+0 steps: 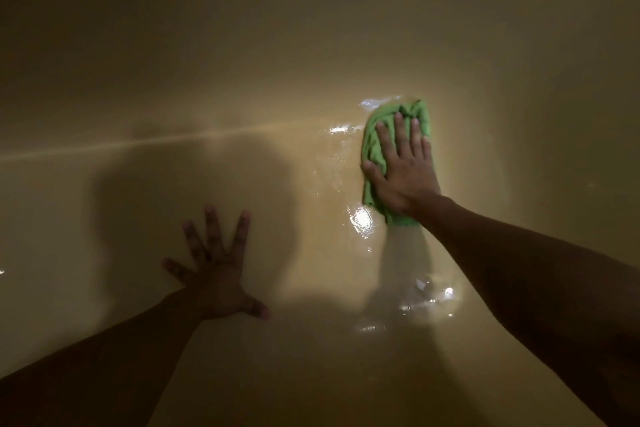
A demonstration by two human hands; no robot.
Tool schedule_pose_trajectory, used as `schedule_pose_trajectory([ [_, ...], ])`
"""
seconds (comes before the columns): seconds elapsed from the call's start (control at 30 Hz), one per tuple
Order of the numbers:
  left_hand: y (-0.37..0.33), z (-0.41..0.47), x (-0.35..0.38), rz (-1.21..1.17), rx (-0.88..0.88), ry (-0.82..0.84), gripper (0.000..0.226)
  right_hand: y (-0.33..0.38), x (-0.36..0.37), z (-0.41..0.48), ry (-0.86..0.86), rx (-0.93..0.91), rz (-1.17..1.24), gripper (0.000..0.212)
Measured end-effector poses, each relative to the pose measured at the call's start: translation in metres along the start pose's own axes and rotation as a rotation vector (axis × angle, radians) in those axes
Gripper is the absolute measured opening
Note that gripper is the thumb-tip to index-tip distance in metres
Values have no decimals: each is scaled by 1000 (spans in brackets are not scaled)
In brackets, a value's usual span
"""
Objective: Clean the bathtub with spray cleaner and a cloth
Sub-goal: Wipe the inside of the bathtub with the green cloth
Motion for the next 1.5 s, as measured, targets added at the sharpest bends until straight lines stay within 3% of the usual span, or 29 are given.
schedule_pose_trajectory([
  [0.23, 2, 2, -3, -16, -8, -7, 173, 83, 46, -15, 46, -224, -23, 79],
  [0.37, 2, 2, -4, -21, -7, -19, 173, 85, 61, -51, 80, -372, -27, 69],
  [0.5, 4, 2, -5, -23, 4, -20, 170, 71, 62, -71, 97, -432, 17, 72],
  [0.7, 4, 1, -6, -36, 13, -19, 163, 48, 57, -95, 90, -389, 83, 74],
  [0.93, 12, -1, -6, -82, 50, -98, 165, -12, 27, -90, -7, 53, 70, 74],
  [1.13, 35, 0, 3, -37, 107, -112, 159, 7, 15, -22, -34, 235, 138, 78],
  [1.33, 56, -4, 12, 13, 129, -121, 155, 70, 32, 22, -11, 147, 80, 80],
  [1.5, 68, -6, 19, 22, 128, -111, 155, 132, 60, 12, 110, -139, -25, 77],
])
Point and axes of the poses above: each hand's wrist, its own z-axis towards the middle knuckle, its own x-axis out of the palm, y = z × x, the point moved 6 cm from there along z, towards the middle knuckle, and after that the axes turned 14 degrees about z, right-handed, at the moved point
